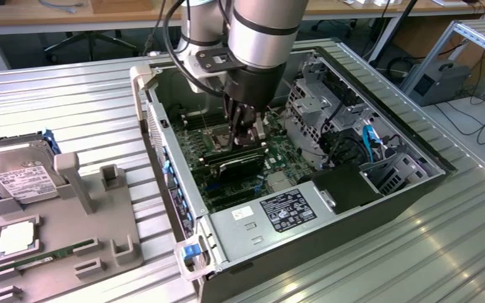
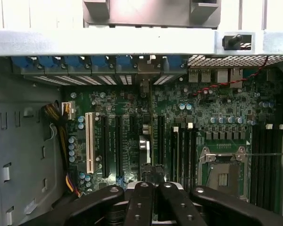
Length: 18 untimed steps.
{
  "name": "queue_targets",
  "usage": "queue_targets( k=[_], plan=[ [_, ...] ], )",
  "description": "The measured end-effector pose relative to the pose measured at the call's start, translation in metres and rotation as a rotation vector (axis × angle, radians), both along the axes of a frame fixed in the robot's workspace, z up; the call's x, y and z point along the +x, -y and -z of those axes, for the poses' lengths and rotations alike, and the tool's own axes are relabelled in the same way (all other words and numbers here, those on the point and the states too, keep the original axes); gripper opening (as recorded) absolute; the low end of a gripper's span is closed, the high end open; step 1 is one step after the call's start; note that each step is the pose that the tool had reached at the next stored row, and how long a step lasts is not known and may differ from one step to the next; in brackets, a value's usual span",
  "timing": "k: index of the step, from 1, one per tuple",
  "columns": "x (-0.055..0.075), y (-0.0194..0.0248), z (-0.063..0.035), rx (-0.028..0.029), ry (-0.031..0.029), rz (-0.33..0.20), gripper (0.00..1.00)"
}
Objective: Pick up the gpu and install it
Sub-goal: 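Press down on the gpu until it lock into place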
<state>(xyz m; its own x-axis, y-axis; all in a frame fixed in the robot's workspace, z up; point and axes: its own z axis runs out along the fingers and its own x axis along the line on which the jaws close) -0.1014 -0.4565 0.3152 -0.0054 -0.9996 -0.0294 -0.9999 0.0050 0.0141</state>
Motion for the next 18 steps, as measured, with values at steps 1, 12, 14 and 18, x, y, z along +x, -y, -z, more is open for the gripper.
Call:
queue_targets(
  k=[1,12,14,18],
  plan=[
    [0.0,-0.002,0.0005,-0.0001,0.0,0.0,0.11],
    [0.001,-0.0043,0.0239,-0.0001,-0.0001,0.0,0.11],
    [0.001,-0.0043,0.0272,-0.0001,0.0,0.0,0.11],
    [0.001,-0.0043,0.0325,-0.0001,-0.0001,0.0,0.11]
  ],
)
